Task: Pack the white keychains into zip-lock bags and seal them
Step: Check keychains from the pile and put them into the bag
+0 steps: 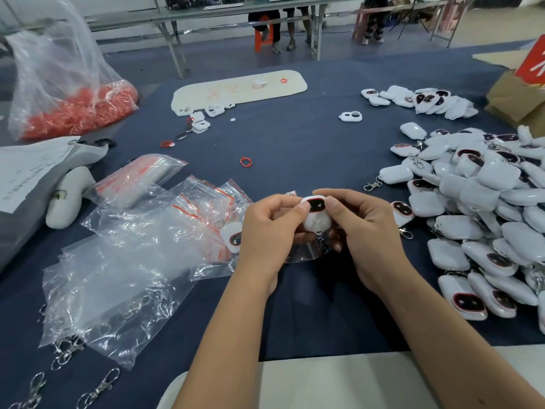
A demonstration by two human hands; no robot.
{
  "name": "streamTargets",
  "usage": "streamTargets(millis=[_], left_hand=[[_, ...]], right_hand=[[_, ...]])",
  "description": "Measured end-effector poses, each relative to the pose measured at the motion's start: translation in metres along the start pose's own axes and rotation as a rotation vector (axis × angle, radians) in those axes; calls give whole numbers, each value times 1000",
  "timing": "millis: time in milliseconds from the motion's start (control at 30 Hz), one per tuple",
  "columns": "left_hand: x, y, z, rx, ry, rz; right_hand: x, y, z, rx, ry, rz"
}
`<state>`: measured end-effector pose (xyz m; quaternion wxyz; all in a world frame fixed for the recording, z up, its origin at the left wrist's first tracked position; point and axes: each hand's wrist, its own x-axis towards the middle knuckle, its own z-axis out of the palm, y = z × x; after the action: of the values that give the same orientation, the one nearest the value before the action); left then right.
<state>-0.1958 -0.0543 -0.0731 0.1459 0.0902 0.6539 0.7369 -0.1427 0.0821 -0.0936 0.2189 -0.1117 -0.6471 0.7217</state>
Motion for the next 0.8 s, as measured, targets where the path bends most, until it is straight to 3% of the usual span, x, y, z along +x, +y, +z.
streamTargets(millis=[600,800], left_hand=[[0,2,-1,-51,-1,-112],[-1,3,-3,-74,-39,-111]], right_hand=[[1,1,-1,39,-26,50],[-1,-1,0,15,-51,-19]])
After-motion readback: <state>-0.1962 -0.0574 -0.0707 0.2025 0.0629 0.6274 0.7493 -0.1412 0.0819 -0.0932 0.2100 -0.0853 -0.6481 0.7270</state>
